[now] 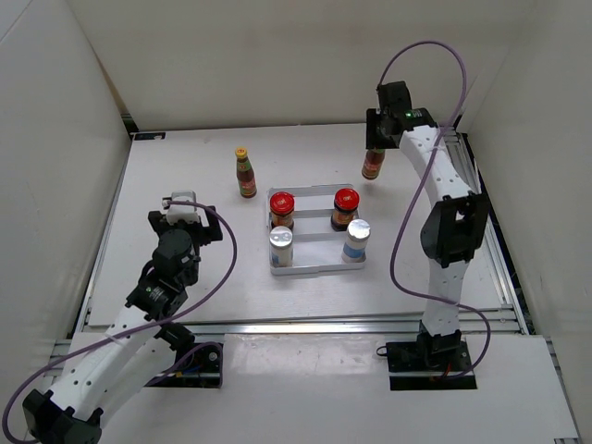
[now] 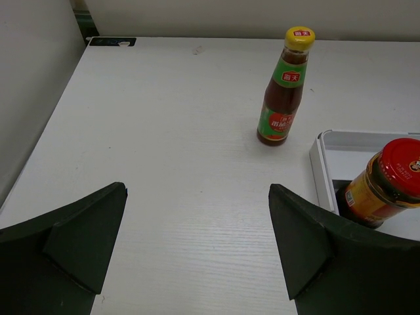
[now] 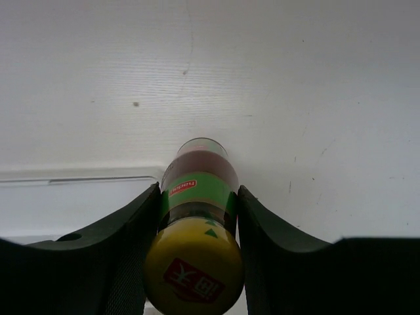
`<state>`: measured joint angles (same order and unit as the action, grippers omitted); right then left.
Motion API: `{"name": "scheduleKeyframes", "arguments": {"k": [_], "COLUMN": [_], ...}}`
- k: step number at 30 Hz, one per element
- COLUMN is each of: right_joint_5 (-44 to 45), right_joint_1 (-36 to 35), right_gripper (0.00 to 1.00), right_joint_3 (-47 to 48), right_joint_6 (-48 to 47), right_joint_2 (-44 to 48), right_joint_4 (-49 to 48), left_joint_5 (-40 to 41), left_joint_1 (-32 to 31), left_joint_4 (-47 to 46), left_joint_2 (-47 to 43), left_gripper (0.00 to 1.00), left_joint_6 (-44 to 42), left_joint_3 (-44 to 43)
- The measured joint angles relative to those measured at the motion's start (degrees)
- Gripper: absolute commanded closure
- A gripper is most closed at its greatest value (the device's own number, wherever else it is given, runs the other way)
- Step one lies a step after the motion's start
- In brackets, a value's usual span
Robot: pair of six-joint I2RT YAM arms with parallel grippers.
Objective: Organize the condiment bottles
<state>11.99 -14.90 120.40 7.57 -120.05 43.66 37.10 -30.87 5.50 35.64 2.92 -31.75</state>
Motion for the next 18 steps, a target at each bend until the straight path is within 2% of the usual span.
{"name": "scheduleKeyframes", "arguments": {"k": [9, 18], "right_joint_5": [-2.01, -4.87], "right_joint_1": [-6.97, -11.13], "right_gripper": [1.00, 1.00], "right_joint_3": [-5.46, -17.42], "right_joint_6": [-0.55, 0.83], "right_joint_2": [11.74, 12.79], "right_joint_4": [-1.55, -3.17], "left_joint_5": [0.00, 0.00], "left_joint_1": [0.00, 0.00], "left_joint_4": [0.02, 0.02], "left_joint_2": [0.55, 0.55], "left_gripper": [0.00, 0.00], "left_joint_6": [-0.13, -0.48], "left_joint_3": [0.00, 0.00]}}
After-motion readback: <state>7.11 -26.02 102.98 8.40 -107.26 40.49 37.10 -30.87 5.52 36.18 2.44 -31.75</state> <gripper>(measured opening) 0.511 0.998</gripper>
